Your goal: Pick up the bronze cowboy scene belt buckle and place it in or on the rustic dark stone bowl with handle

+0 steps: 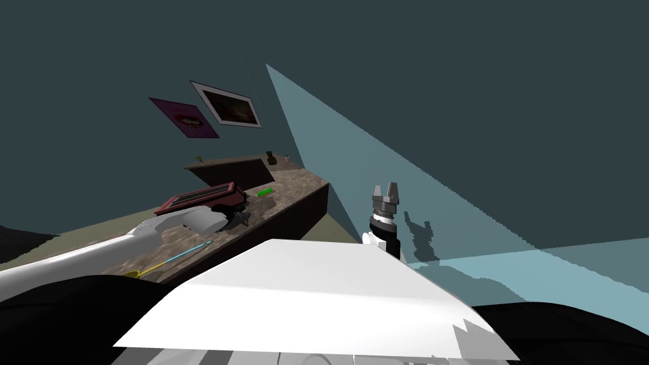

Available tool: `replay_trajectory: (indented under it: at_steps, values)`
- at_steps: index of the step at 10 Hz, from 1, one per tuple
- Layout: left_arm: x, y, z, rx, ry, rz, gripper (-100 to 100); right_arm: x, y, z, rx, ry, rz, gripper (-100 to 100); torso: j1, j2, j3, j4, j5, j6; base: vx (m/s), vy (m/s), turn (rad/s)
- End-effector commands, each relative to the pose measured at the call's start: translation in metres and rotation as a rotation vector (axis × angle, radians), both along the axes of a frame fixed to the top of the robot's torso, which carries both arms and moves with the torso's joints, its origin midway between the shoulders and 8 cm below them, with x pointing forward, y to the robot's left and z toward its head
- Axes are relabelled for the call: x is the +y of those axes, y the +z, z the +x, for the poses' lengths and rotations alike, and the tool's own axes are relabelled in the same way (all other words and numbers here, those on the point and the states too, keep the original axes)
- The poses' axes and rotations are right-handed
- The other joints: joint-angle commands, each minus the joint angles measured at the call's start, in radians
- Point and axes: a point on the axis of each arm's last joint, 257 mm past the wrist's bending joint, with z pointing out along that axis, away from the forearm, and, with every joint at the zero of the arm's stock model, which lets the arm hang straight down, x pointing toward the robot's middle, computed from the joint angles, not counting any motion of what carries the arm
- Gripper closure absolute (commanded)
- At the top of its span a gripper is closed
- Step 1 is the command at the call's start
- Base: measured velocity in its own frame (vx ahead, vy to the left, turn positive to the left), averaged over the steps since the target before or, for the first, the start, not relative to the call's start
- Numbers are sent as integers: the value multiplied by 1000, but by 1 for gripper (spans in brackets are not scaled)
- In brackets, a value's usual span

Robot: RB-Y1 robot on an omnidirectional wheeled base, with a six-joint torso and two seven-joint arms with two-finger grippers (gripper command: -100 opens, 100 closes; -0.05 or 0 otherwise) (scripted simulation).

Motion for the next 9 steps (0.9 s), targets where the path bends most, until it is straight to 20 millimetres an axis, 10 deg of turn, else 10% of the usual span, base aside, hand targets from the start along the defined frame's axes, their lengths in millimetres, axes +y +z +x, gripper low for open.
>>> replay_trajectory:
  at_steps: [1, 5, 6, 7, 9]
  values:
    - [-12, 2, 4, 0, -29, 0, 100, 0, 0, 0, 0, 0, 0, 0, 0, 0, 0, 0, 0, 0, 57, 7, 231]
    - [-30, 8, 9, 0, -77, 0, 100, 0, 0, 0, 0, 0, 0, 0, 0, -2, -1, 0, 0, 0, 73, 9, 161]
    - [-31, 8, 8, 1, -78, 0, 0, 0, 0, 0, 0, 0, 0, 0, 0, 0, 0, 0, 0, 1, 6, -1, -8]
    - [-43, 18, 15, -6, -79, -21, 100, 0, 0, 0, 0, 0, 0, 0, 0, 2, 1, 0, 0, 1, -70, 21, -59]
    - [-56, 25, 19, -9, -83, -41, 100, 0, 0, 0, 0, 0, 0, 0, 1, 10, 6, 2, 0, 1, -119, 28, -86]
